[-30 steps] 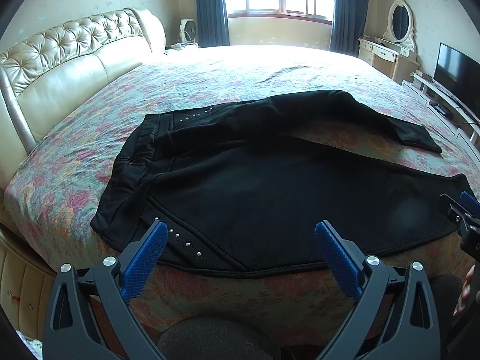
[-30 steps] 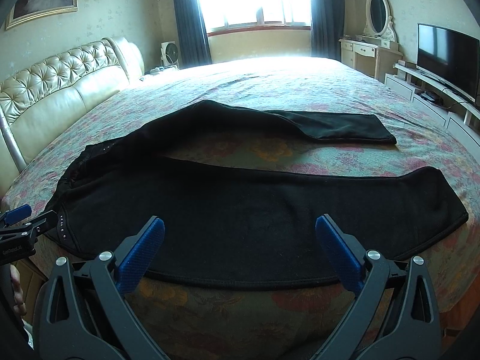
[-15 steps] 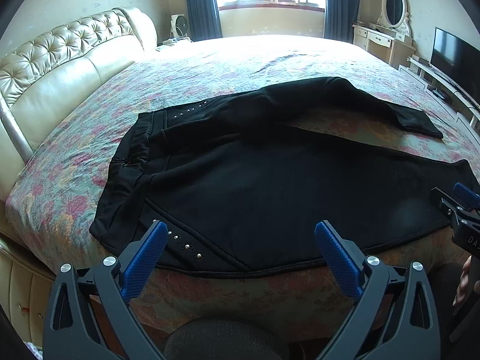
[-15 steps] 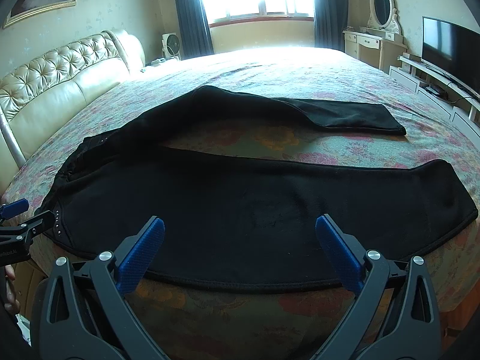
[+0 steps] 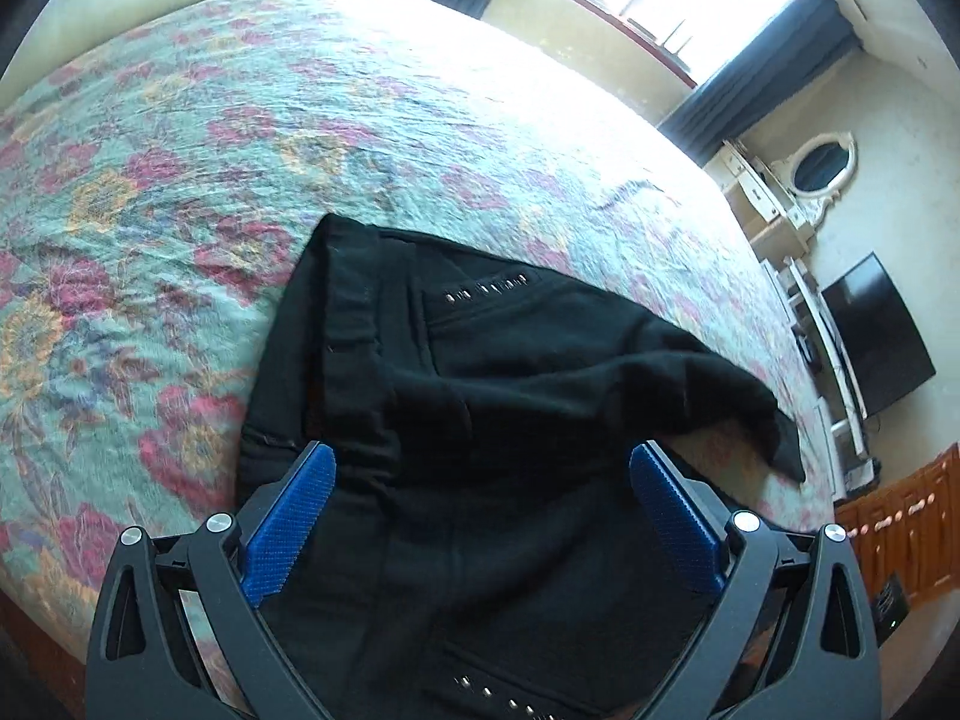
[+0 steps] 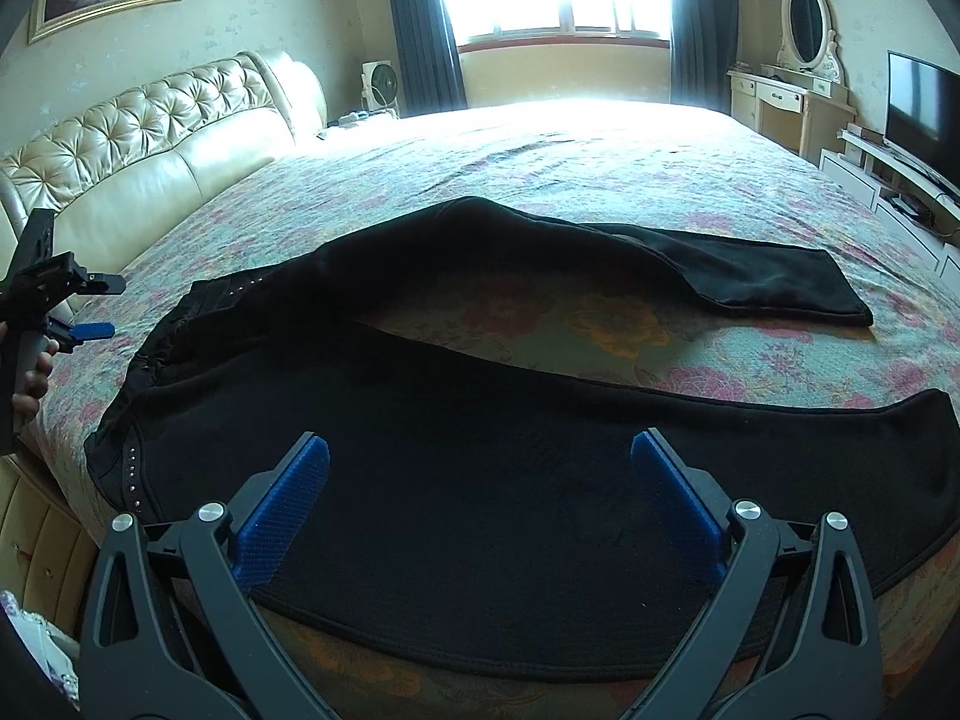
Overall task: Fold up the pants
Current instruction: 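Grasp the trouser waistband with the left tool while the right tool grasps the waistband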
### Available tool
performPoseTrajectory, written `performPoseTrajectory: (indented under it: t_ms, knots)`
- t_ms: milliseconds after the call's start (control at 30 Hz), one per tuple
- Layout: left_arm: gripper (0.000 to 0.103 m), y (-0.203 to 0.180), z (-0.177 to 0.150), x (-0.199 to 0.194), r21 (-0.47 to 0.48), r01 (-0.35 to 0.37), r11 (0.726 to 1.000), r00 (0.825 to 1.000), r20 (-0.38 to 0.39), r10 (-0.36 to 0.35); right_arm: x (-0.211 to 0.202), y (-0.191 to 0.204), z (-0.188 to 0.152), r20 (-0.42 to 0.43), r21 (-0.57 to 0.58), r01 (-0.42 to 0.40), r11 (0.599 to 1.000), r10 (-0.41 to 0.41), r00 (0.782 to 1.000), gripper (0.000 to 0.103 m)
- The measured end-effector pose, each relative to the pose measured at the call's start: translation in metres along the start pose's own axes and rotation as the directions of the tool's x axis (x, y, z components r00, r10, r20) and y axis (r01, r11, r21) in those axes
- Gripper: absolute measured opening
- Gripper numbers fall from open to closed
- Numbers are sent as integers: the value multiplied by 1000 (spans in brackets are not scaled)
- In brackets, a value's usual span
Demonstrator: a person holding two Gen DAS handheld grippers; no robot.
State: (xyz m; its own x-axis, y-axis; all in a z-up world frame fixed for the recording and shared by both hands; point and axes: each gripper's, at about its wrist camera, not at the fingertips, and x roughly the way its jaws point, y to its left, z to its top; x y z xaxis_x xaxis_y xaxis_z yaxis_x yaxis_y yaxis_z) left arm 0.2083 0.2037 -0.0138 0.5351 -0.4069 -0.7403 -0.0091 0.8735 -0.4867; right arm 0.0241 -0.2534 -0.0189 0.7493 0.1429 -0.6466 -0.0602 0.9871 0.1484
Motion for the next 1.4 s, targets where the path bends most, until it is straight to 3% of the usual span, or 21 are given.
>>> performPoseTrajectory:
  t_ms: [133, 267, 400, 500, 567, 733, 867, 900, 933, 967, 1000, 1100, 1167, 1200, 1233, 1300, 1400]
  knots:
    - [98, 45, 48, 34, -41, -38, 998, 999, 5, 38, 16, 13, 4, -29, 2, -42, 999, 42, 999, 101]
    - [98, 73, 76, 74, -69, -31, 997, 998, -63, 27, 27, 24, 5, -54, -23, -66, 998, 65, 996, 101]
    - [98, 72, 83, 103, -57, 93, 994, 990, -98, -98, 39, 28, 5, -80, -31, -76, 997, 73, 994, 101]
    - [98, 60, 85, 113, -40, 228, 973, 965, -120, -231, 49, 27, 4, -103, -27, -79, 996, 76, 992, 101]
    - [98, 61, 85, 128, -59, 203, 977, 962, -174, -210, 54, 26, 5, -118, -23, -88, 996, 84, 989, 101]
    - [98, 66, 89, 130, -69, 230, 971, 951, -194, -240, 64, 26, 17, -135, -22, -134, 991, 130, 982, 101]
    - [97, 69, 94, 126, -139, 195, 971, 966, -145, -215, 78, 28, 51, -158, -28, -278, 960, 270, 950, 101]
    - [85, 65, 93, 126, -107, 160, 981, 975, -140, -175, 82, 27, 66, -159, -24, -320, 947, 312, 937, 101]
    - [68, 56, 93, 129, -38, 77, 996, 987, -140, -81, 85, 26, 84, -154, -29, -351, 936, 343, 927, 101]
    - [30, 48, 92, 132, 51, -58, 997, 988, -141, 65, 88, 23, 107, -139, -42, -383, 923, 375, 917, 101]
    - [25, 45, 91, 133, 93, -101, 991, 984, -136, 113, 94, 21, 131, -123, -71, -401, 913, 391, 912, 101]
    - [20, 49, 93, 132, 88, -77, 993, 986, -139, 89, 126, 21, 200, -132, -229, -355, 907, 332, 934, 101]
    - [13, 53, 94, 133, 65, -50, 997, 988, -145, 59, 169, 25, 235, -178, -373, -274, 887, 222, 959, 101]
    - [10, 55, 94, 134, 51, -37, 998, 988, -147, 44, 196, 26, 244, -237, -424, -252, 870, 162, 958, 100]
    - [9, 56, 96, 136, 44, -31, 999, 988, -148, 37, 223, 28, 249, -308, -452, -259, 853, 123, 943, 89]
    - [9, 55, 97, 138, 57, -35, 998, 988, -149, 43, 275, 27, 248, -456, -472, -293, 832, 54, 888, 63]
    - [9, 55, 100, 143, 45, -23, 999, 988, -154, 29, 315, 31, 228, -541, -545, -326, 773, -28, 840, 63]
